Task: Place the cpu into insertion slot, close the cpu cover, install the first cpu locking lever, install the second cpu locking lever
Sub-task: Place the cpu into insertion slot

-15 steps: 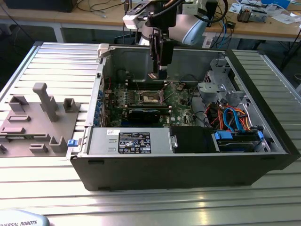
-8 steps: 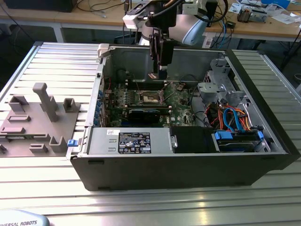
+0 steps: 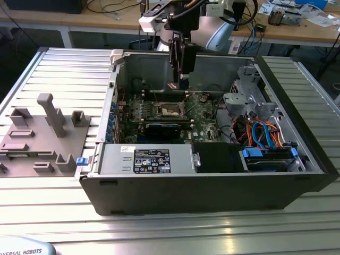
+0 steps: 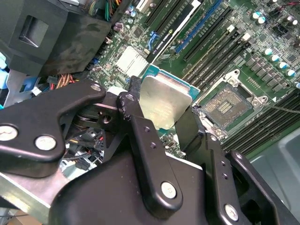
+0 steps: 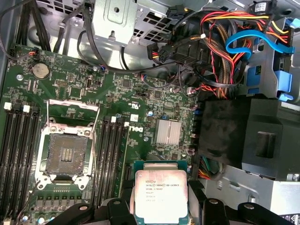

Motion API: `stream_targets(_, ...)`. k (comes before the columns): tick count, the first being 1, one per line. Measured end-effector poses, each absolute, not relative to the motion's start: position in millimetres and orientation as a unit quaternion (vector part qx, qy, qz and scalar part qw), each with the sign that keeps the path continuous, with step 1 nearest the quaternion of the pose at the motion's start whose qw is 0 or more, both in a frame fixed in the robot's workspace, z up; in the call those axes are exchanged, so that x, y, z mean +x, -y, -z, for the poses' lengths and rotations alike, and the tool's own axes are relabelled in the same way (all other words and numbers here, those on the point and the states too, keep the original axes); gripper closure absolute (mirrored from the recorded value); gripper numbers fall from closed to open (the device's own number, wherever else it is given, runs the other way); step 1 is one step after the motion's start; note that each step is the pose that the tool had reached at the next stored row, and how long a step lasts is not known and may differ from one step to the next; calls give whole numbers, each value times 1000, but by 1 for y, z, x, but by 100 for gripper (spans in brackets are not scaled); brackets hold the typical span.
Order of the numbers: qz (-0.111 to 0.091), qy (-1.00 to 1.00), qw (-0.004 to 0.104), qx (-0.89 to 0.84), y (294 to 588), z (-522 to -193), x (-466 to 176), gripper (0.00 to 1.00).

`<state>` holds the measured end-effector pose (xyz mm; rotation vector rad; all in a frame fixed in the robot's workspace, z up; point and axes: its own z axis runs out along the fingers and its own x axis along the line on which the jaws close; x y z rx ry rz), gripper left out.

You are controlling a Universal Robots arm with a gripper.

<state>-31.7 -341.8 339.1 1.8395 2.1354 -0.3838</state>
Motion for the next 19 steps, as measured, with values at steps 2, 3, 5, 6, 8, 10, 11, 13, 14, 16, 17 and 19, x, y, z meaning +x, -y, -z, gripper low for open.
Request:
stream_targets(2,134,-742,149,639,342,-339,-32,46)
stream_targets(3,134,-742,149,639,342,-339,-32,46)
stream_targets(5,135,-742,149,639,342,-339,-32,46)
stream_targets(6,135,-742,149,639,342,-339,-32,46)
stream_targets(8,135,-742,149,639,342,-339,-32,46)
stream_targets(10,135,-742,150,639,342,-339,-32,46)
stream_targets(11,136,-742,150,639,342,-339,-32,46)
stream_targets(13,136,-742,150,639,342,-339,-32,46)
stream_targets(14,136,-742,150,639,342,-339,-32,46)
stream_targets(16,137,-742,151,639,342,-339,-31,46)
stream_targets(17,137,-742,151,639,342,-339,-31,46)
stream_targets(19,137,-742,151,639,342,-339,-31,46)
